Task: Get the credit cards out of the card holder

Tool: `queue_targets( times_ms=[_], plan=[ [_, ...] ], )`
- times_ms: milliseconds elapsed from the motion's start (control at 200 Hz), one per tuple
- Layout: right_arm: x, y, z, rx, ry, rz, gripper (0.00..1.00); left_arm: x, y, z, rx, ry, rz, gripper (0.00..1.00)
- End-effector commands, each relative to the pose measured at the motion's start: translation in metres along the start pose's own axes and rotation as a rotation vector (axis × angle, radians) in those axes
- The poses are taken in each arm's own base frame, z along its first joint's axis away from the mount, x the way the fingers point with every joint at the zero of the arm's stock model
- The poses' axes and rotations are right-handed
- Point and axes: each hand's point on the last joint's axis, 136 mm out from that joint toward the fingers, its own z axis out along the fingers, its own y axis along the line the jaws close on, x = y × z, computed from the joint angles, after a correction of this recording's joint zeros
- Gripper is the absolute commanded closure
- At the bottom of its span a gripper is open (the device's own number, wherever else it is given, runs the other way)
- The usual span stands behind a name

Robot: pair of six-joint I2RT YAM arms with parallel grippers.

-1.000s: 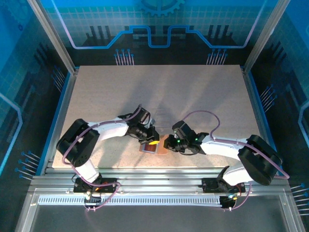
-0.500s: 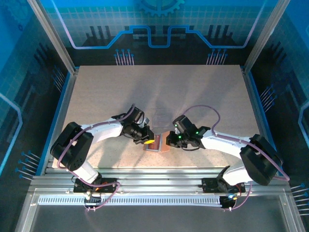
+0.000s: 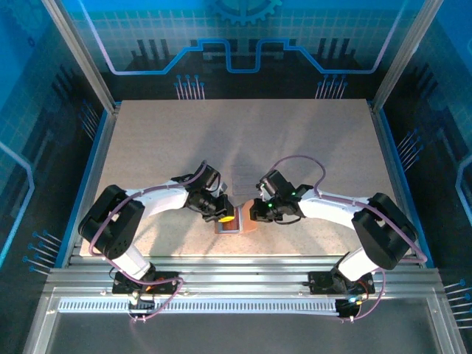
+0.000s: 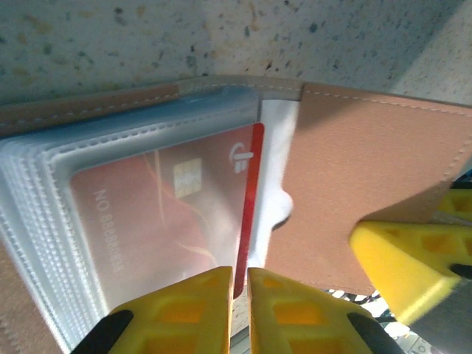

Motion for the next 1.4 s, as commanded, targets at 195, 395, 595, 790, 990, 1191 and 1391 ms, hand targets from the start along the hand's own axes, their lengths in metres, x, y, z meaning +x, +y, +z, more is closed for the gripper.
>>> queue_targets(
  times_ms=[195, 395, 595, 790, 990, 1191, 1391],
  plan=[
    [0.004, -0.008, -0.01, 0.07, 0.031, 0.016, 0.78, 0.006, 0.029, 0.001, -0.118, 0.018, -0.006, 0.88],
    [0.006, -0.024, -0.028, 0.257, -0.007, 0.018, 0.6, 0.007, 0.038, -0.003, -0.161, 0.007, 0.001, 0.88],
    [-0.007, 0.002, -0.061, 0.295, -0.099, -0.031, 0.53, 0.008, 0.037, -0.003, -0.159, 0.009, 0.001, 0.89],
    [-0.014, 0.045, -0.07, 0.195, -0.12, -0.096, 0.59, 0.007, 0.036, -0.004, -0.156, 0.006, 0.005, 0.89],
    [-0.008, 0.086, -0.038, -0.026, -0.039, -0.08, 0.83, 0.007, 0.037, -0.002, -0.156, 0.008, 0.006, 0.89],
    [-0.001, 0.079, -0.004, 0.021, 0.035, -0.078, 0.84, 0.007, 0.037, -0.003, -0.156, 0.006, 0.005, 0.89],
    [-0.003, 0.034, 0.007, 0.244, 0.037, -0.078, 0.85, 0.008, 0.039, -0.003, -0.16, 0.005, 0.006, 0.89]
  ],
)
